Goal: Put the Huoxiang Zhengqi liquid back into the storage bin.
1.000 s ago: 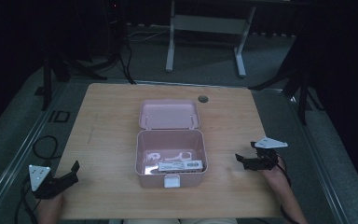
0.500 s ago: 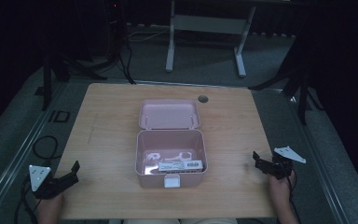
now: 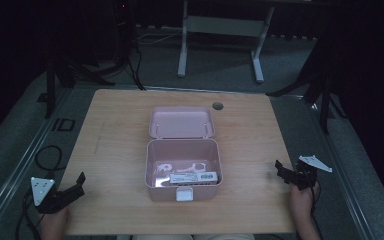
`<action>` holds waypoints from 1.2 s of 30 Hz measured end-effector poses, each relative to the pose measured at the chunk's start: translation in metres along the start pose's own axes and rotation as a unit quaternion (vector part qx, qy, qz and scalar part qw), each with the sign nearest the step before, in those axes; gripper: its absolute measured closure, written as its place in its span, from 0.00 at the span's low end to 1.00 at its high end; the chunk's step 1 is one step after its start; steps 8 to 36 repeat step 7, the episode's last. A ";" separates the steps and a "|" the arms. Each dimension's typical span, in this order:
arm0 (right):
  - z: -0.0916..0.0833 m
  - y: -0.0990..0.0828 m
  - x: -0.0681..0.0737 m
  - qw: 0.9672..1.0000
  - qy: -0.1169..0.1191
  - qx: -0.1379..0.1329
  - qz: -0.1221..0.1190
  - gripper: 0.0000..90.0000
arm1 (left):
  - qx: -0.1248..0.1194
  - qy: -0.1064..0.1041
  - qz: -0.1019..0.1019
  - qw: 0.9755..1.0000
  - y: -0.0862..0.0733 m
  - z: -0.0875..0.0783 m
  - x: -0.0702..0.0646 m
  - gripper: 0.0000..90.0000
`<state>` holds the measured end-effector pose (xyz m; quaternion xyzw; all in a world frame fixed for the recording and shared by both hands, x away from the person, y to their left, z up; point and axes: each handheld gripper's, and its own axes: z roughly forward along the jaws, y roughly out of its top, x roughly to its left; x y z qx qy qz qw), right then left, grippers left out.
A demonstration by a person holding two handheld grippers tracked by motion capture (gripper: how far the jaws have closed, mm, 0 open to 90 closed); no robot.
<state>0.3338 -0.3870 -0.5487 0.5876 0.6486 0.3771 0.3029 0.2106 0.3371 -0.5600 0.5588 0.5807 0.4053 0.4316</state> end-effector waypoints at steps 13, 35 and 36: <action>0.000 0.000 0.000 1.000 -0.002 0.003 0.000 0.12 | -0.002 0.002 -0.003 1.000 0.000 0.000 0.000 0.02; 0.000 0.000 0.000 1.000 -0.002 0.003 0.000 0.12 | -0.002 0.002 -0.003 1.000 0.000 0.000 0.000 0.02; 0.000 0.000 0.000 1.000 -0.002 0.003 0.000 0.12 | -0.002 0.002 -0.003 1.000 0.000 0.000 0.000 0.02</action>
